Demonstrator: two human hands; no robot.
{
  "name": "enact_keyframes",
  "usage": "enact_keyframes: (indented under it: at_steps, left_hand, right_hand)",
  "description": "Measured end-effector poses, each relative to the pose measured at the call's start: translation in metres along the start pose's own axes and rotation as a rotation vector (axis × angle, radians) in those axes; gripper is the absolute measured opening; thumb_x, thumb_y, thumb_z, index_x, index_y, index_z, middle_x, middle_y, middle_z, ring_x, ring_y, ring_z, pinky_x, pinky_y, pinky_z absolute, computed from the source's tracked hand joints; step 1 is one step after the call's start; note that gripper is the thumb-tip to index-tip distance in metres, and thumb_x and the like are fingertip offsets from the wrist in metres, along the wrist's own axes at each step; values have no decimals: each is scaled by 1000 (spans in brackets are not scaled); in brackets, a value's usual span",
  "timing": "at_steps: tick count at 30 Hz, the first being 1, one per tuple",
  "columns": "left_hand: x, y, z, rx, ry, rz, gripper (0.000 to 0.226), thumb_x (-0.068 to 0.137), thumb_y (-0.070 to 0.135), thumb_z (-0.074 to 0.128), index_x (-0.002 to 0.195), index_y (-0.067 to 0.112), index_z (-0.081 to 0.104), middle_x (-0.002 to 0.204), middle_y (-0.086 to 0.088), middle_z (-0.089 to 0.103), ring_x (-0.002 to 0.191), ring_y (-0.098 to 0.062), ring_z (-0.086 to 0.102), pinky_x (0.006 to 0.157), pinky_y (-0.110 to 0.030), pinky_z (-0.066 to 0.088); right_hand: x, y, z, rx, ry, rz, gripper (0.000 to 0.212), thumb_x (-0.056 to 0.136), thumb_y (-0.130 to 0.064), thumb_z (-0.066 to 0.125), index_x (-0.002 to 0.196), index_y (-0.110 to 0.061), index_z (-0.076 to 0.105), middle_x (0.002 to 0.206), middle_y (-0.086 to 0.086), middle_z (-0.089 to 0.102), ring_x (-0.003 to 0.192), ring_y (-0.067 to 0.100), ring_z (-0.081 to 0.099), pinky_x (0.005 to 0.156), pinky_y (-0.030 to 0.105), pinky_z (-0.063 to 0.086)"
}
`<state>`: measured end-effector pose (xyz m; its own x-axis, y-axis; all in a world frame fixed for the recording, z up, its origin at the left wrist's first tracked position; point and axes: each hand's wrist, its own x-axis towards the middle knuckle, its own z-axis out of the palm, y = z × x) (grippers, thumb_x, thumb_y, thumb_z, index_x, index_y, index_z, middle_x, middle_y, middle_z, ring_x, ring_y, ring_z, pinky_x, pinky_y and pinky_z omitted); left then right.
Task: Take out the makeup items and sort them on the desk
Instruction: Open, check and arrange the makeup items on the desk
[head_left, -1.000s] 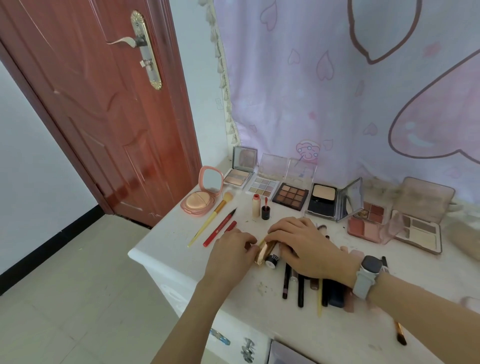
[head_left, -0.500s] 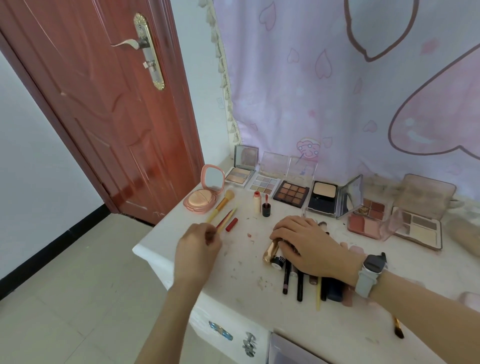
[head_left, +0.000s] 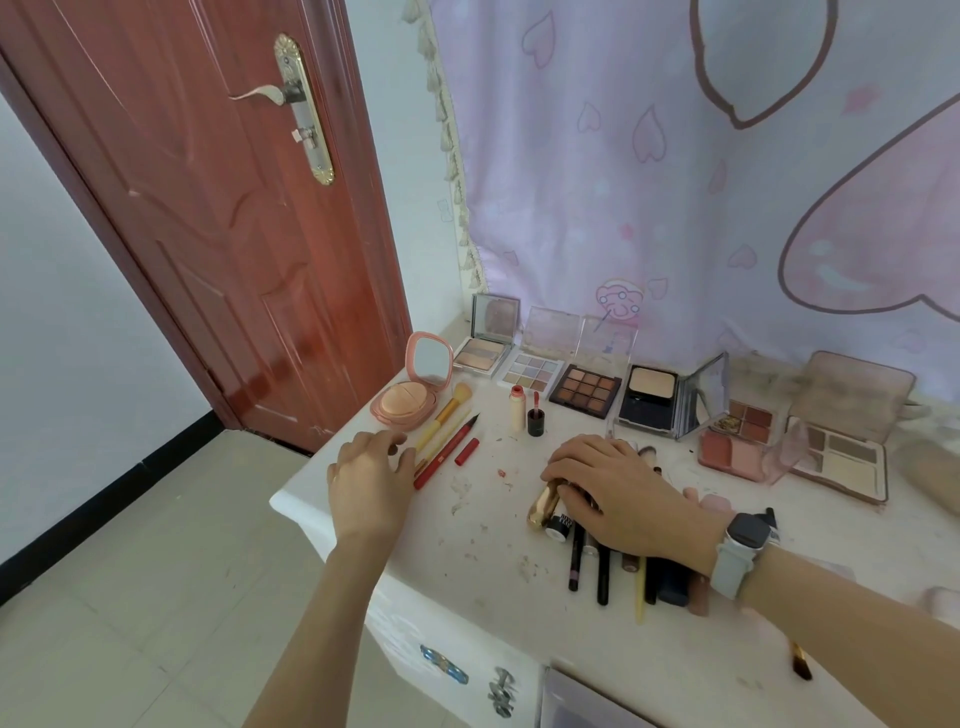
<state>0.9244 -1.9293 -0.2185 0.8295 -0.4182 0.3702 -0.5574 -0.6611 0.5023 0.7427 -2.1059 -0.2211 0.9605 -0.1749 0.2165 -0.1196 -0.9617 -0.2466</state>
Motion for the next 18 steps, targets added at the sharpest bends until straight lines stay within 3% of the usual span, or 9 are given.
enact_keyframes:
  at_steps: [11,18]
  left_hand:
    - [-49,4,-5,-173,62,46,12,79,1,68,90,6,71,92,-11,67,85,-33,60,77,-47,48]
    - [-80,27,12,-187,54,197,19,70,-4,73,84,8,71,88,-8,66,82,-29,62,74,-36,42]
  right_hand:
    - [2,-2,-8,-19,-132,-9,36,94,-34,38,128,-33,49,136,-15,46,133,6,28,109,29,14]
    - [36,-23,-30,-93,-487,49,42,84,-44,53,123,-29,51,122,-3,46,115,16,39,95,35,34]
